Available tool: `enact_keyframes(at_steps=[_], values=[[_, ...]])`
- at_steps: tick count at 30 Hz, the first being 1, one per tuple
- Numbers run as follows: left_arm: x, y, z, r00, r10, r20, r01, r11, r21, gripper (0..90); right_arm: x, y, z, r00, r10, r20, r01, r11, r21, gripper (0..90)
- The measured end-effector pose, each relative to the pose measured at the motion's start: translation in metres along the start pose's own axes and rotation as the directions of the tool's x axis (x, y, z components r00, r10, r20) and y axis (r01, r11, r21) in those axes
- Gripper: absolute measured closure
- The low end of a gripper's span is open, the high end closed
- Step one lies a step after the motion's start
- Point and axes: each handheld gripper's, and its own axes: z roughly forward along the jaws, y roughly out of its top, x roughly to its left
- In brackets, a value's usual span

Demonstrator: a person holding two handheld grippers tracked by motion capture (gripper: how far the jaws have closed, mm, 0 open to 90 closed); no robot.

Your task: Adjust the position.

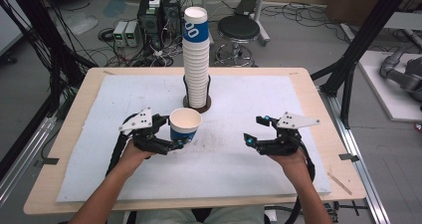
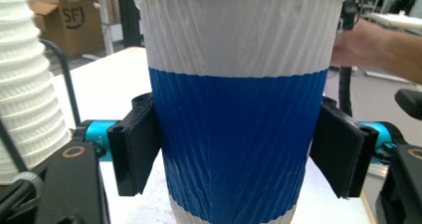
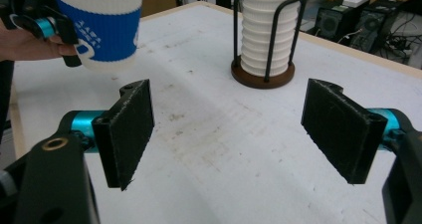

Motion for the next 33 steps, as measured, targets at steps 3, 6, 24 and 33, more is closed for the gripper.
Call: enact_keyframes(at_steps=[3,6,24,33], values=[[0.003,-0.002,-0.006,0.9996,-0.012,-0.025,0.011,0.9996,-0.026,26.3,-0.003,-0.005,-0.001,0.9998,0.011,0.014,-0.011,1.0,0.001,21.3],[0.004,-0.004,-0.014,0.9983,-0.023,-0.054,0.02,0.998,-0.06,26.4,-0.005,-0.009,-0.001,0.9994,0.018,0.031,-0.018,1.0,0.003,21.3],[0.009,-0.014,-0.039,0.9923,-0.035,-0.119,0.019,0.9903,-0.138,26.4,-0.011,-0.016,-0.006,0.9951,0.026,0.095,-0.026,1.0,0.002,21.3],[0.009,-0.014,-0.044,0.9889,-0.041,-0.143,0.019,0.9883,-0.152,26.4,-0.012,-0.018,-0.011,0.9943,0.03,0.102,-0.03,1.0,-0.006,21.3]])
